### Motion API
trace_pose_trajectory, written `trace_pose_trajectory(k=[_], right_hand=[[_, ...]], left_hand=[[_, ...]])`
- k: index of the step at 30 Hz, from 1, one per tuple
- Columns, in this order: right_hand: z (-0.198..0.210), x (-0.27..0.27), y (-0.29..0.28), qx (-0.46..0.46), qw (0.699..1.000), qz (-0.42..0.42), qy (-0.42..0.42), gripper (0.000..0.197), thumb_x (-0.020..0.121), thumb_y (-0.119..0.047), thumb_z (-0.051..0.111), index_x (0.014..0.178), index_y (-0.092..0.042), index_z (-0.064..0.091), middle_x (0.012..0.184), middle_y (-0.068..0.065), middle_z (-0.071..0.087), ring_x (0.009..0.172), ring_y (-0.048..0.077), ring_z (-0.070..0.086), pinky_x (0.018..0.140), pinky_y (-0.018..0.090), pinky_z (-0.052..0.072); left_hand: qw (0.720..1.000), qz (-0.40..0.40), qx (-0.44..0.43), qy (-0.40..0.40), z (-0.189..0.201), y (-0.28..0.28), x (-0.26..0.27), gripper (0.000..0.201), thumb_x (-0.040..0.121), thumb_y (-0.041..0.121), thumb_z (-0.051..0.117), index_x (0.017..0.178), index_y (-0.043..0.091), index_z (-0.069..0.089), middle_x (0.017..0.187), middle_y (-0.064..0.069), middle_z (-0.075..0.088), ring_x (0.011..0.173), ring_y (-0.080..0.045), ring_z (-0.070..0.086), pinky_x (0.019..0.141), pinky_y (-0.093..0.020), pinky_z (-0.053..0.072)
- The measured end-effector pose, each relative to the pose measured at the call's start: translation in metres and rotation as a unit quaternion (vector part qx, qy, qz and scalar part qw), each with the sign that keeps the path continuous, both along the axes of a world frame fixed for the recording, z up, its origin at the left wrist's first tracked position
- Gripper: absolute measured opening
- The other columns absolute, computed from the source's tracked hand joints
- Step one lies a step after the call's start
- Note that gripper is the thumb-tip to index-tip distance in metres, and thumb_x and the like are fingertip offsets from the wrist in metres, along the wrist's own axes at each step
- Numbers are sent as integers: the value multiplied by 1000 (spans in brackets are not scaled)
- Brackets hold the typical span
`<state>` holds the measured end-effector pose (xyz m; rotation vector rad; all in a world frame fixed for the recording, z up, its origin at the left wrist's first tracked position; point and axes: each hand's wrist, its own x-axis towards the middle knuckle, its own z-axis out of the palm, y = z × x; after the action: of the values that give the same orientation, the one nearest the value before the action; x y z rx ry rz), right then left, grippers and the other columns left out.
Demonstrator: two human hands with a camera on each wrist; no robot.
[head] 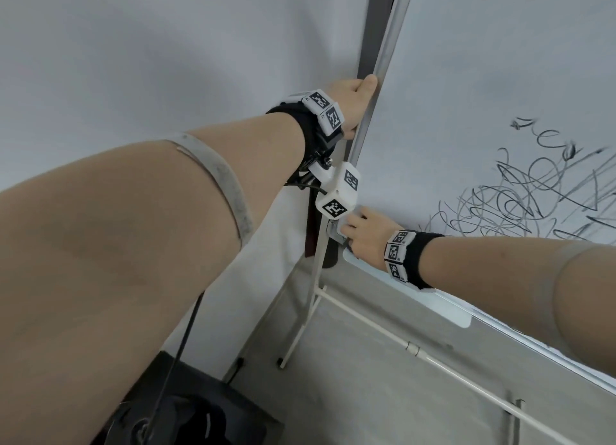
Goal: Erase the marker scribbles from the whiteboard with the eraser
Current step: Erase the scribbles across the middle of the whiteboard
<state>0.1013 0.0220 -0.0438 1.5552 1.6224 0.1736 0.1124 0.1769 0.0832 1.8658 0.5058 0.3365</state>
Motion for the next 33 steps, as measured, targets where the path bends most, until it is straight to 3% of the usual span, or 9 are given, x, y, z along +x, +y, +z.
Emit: trace_pose_trajectory(k=[5, 11, 14, 20, 24, 27, 30, 33], right_hand=[[1, -5, 21, 43, 999, 2, -6, 29, 100, -22, 46, 119, -19, 68, 133, 4, 46, 127, 30, 37, 100, 41, 36], [-6, -5, -11, -54, 998, -24, -3, 36, 100, -25, 47, 134, -25, 54, 149, 2, 40, 140, 31, 21, 112, 45, 25], [-2, -5, -24, -68, 996, -58, 13, 35, 101, -27, 44, 136, -22, 51, 150, 3, 40, 143, 31, 17, 113, 44, 20], [3, -5, -7, 20, 998, -56, 11, 33, 97, -26, 49, 129, -22, 58, 142, 2, 42, 133, 29, 29, 108, 42, 29], [10, -13, 14, 61, 996, -59, 8, 29, 94, -21, 52, 120, -17, 64, 128, 0, 53, 122, 28, 40, 107, 42, 33], [5, -13, 5, 54, 996, -61, 21, 32, 97, -26, 50, 125, -20, 64, 136, 0, 47, 129, 28, 34, 108, 42, 31], [-1, -7, -17, 24, 998, -52, 25, 33, 97, -26, 51, 129, -25, 60, 143, 4, 40, 132, 31, 29, 101, 42, 30], [-4, -1, -38, -3, 998, -60, 19, 37, 97, -29, 53, 134, -24, 57, 148, 5, 35, 138, 33, 18, 104, 44, 27]], left_hand=[[1000, 2, 6, -1, -3, -2, 3, 38, 102, 48, 34, 86, 15, 45, 85, -8, 43, 80, -20, 49, 85, -48, 58], [1000, -3, 22, -1, -6, -2, 5, 40, 102, 50, 34, 88, 14, 46, 86, -11, 44, 78, -22, 52, 84, -55, 57], [1000, 0, 16, -7, -7, -3, 5, 39, 102, 49, 35, 88, 14, 45, 86, -10, 43, 79, -21, 52, 82, -51, 59], [1000, 12, 22, -15, -10, -2, 5, 40, 100, 51, 37, 88, 14, 49, 85, -12, 46, 78, -25, 54, 82, -56, 57], [998, 23, 50, -17, -13, -2, 5, 44, 98, 54, 37, 75, 17, 44, 78, -10, 44, 76, -24, 52, 85, -57, 56], [998, 20, 53, -16, -12, -2, 3, 48, 89, 61, 37, 78, 16, 46, 79, -11, 45, 77, -23, 52, 85, -58, 56], [998, 12, 55, -15, -12, -4, 3, 47, 90, 60, 36, 81, 15, 48, 81, -12, 47, 78, -25, 55, 84, -58, 56], [998, 13, 53, -23, -11, -5, 4, 48, 86, 62, 38, 78, 16, 47, 80, -12, 47, 78, -25, 55, 84, -59, 56]])
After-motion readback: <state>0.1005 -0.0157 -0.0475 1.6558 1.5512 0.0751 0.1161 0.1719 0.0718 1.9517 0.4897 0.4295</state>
